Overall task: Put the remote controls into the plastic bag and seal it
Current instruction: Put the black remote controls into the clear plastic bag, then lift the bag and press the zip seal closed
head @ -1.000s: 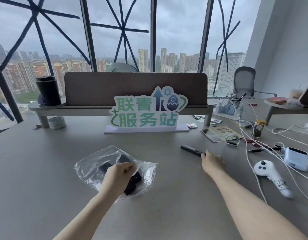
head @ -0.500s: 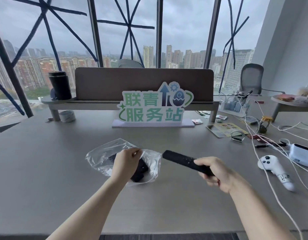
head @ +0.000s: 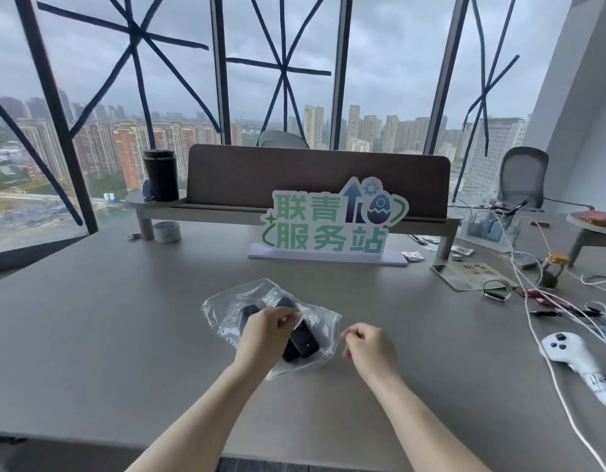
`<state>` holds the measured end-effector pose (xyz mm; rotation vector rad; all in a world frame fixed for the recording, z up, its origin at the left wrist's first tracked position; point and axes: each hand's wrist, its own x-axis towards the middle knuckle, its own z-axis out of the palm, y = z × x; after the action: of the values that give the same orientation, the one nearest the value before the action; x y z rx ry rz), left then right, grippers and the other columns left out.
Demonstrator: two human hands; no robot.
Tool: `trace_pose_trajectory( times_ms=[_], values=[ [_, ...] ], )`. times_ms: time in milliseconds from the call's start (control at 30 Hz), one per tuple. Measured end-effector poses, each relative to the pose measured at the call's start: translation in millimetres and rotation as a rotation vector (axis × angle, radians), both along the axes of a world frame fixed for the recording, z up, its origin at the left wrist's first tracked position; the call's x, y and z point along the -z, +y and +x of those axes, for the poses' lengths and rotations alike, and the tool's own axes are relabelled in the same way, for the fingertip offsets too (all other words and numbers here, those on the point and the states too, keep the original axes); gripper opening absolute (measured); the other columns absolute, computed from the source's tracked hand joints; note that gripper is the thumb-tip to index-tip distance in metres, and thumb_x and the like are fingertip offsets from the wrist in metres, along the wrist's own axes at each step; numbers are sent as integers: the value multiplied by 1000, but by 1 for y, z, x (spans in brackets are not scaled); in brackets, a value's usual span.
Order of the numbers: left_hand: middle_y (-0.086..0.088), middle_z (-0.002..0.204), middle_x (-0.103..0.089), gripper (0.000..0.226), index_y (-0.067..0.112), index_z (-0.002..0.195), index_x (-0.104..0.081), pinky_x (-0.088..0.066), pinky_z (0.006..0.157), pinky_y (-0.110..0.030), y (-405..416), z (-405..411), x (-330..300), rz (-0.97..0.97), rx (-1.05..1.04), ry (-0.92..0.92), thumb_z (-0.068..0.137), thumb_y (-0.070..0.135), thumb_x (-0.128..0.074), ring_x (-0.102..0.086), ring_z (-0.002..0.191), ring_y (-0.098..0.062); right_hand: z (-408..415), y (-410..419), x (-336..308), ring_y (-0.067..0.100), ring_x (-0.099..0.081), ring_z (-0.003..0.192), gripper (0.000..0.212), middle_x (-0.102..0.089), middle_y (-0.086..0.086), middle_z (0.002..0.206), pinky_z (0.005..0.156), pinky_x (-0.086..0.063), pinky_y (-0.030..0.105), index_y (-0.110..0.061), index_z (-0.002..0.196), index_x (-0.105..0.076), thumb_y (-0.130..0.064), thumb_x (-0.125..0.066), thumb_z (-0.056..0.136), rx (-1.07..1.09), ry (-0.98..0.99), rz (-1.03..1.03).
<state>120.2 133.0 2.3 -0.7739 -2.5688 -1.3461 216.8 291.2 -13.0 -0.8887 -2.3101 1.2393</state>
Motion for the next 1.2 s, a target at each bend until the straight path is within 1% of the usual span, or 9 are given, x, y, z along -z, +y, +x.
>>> trace_pose_trajectory(
  times_ms=[100, 167, 300, 400, 467, 600, 800, 1067, 1200],
  values=[
    [0, 73, -65, 18, 21, 73, -67, -49, 73, -34, -1, 4, 4, -111, 48, -30, 84, 31, -56, -58, 71, -22, -6, 6, -7, 17, -61, 77, 33, -64, -7, 82, 62, -43, 27, -38, 120, -54, -34, -62, 88, -113, -24, 80],
    [6, 84, -62, 16, 26, 84, -66, -52, 74, -33, -3, 9, 5, -235, 94, -46, 77, 37, -59, -58, 75, -17, -19, 4, -7, 18, -60, 83, 46, -62, -11, 85, 64, -42, 27, -38, 132, -51, -37, -64, 88, -220, -66, 119],
    [0, 110, -54, 51, 42, 124, -44, -45, 70, -32, -15, 23, 6, -622, 112, 38, 74, 39, -53, -60, 96, -28, -38, 7, -10, 28, -69, 92, 20, -77, 2, 100, 72, -50, 31, -21, 101, -74, -21, -56, 93, -166, -91, 339],
    [-4, 117, -53, 57, 37, 127, -42, -44, 69, -33, -34, 22, 6, -696, 6, 28, 74, 15, -46, -59, 99, -31, -38, 13, -17, 18, -68, 53, 12, -76, 1, 80, 56, -49, 27, -22, 89, -71, -17, -60, 90, -109, -35, 234],
    [-4, 112, -61, 50, 38, 119, -52, -51, 72, -35, -47, 11, -1, -608, -63, 10, 75, 13, -46, -64, 95, -31, -34, 16, -25, 12, -57, 33, 11, -68, 1, 63, 43, -47, 23, -19, 83, -67, -11, -61, 88, -116, 9, 66],
    [-10, 72, -66, 28, 18, 90, -67, -59, 51, -42, -60, -19, -46, -14, -97, -289, 74, 0, -51, -69, 52, -33, -29, 15, -67, 9, -57, 36, 12, -67, 8, 61, 38, -47, 21, -8, 80, -69, 1, -66, 87, -212, 139, -313],
    [-11, 70, -66, 6, 0, 79, -66, -57, 49, -22, -65, -36, -153, 417, -67, -119, 76, 2, -71, -61, 47, -11, -20, 6, -163, 9, -64, 42, 8, -73, 4, 63, 41, -53, 21, -9, 86, -74, -2, -70, 89, -306, 472, -440],
    [-6, 84, -74, 20, 13, 88, -74, -53, 75, -15, -73, -29, -174, 382, 152, -176, 69, 11, -80, -68, 77, -13, -5, 15, -199, 11, -48, 36, 18, -60, 5, 59, 44, -43, 23, -1, 85, -78, -19, -75, 87, -185, 335, 21],
    [6, 72, -70, 19, 17, 86, -75, -47, 61, -6, -70, -24, -162, 270, 33, 21, 70, 7, -77, -60, 61, -7, 0, 14, -207, 18, -63, 68, 14, -76, 5, 78, 75, -51, 33, -12, 77, -83, -24, -78, 80, -176, 325, 148]
  ],
)
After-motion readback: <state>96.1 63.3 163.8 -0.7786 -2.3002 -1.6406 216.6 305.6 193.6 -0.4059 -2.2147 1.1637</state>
